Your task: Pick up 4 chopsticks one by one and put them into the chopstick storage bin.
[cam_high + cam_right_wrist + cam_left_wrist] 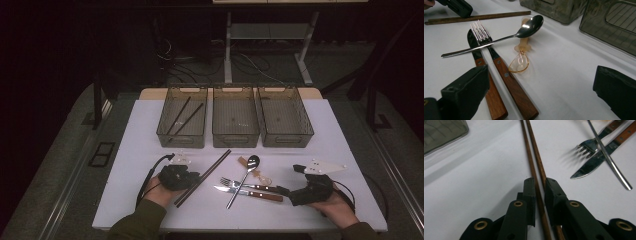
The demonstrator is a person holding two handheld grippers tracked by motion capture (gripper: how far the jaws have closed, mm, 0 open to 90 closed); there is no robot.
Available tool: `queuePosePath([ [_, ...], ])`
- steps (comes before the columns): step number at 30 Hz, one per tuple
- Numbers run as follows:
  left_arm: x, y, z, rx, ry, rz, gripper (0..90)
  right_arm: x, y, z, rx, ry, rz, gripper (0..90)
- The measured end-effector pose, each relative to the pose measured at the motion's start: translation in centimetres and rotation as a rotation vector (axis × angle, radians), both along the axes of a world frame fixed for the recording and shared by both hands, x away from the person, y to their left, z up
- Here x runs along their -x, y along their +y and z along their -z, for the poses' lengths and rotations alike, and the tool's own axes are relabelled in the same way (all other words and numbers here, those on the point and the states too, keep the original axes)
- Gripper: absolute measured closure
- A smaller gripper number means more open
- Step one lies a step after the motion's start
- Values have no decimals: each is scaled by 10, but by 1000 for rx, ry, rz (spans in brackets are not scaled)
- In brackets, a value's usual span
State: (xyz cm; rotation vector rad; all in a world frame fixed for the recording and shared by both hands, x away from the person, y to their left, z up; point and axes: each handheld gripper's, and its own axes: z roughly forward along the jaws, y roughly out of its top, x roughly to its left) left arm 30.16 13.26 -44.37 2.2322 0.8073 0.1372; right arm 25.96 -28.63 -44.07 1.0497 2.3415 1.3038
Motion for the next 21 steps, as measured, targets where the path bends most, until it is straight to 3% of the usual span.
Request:
queuePosePath([
  [3,1,-2,1,-22,-5,-2,773,0,0,0,0,0,-1,8],
  [7,4,-5,1,-58,-44,-7,796,0,0,0,-1,0,0,8],
  [16,5,-8,1,-78,-55,-36,837,0,0,0,1,-2,-2,8],
  [21,4,-9,0,-72,-40,-66,845,1,1,0,1,-1,-2,8],
])
